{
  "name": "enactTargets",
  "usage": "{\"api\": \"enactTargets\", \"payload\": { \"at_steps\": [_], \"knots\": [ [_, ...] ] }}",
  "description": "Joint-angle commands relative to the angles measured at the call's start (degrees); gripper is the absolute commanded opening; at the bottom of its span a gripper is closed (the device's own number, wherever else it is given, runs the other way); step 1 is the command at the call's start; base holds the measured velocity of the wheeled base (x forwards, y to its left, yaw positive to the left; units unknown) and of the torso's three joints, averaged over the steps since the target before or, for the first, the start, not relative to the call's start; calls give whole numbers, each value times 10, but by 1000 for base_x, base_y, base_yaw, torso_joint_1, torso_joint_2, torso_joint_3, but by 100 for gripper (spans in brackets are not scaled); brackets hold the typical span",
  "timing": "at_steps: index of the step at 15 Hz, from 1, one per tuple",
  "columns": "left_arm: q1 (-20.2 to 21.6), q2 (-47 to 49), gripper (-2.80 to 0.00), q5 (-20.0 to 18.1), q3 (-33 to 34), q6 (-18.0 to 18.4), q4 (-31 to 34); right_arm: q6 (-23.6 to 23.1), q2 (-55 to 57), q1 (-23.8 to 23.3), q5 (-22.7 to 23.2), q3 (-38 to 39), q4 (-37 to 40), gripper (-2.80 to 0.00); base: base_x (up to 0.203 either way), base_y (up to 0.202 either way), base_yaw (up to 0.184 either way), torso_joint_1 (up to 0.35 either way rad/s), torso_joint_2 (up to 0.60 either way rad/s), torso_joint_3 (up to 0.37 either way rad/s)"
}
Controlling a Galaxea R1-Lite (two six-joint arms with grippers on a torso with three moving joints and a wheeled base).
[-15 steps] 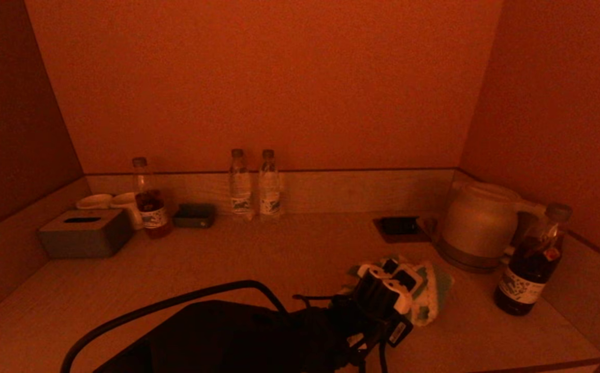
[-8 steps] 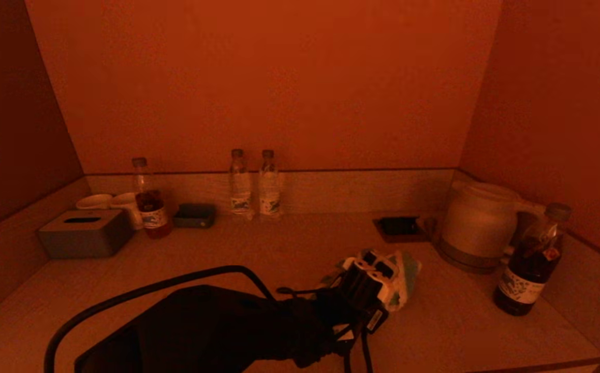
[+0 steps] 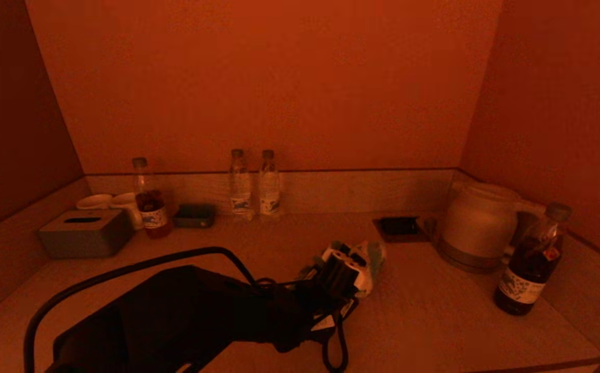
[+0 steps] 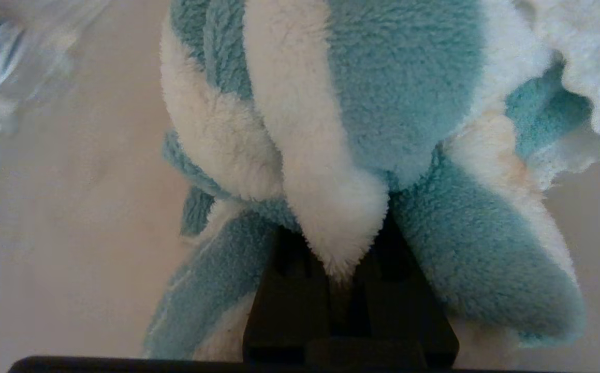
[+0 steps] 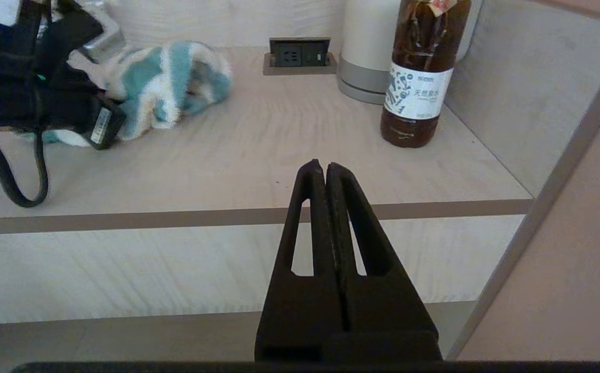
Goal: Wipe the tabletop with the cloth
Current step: Sweep the stains on the table
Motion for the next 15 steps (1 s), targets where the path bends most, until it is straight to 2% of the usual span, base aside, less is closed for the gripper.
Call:
{"api": "enactTargets", "payload": {
  "at_steps": [1,5,7,9,15],
  "knots": [
    [10,-18,-280,7,23,2,-5,0,1,0,0,0,0,-280,0,0,0,0,0,0],
    [27,-59,-280,44,76,2,-6,0,1,0,0,0,0,-280,0,0,0,0,0,0],
    [41,-96,-280,66,124,1,-7,0,1,0,0,0,0,-280,0,0,0,0,0,0],
    [56,-120,-280,70,163,-2,-11,0,1,0,0,0,0,-280,0,0,0,0,0,0],
    [94,-179,-280,70,367,5,-148,0,1,0,0,0,0,-280,0,0,0,0,0,0]
  ]
}}
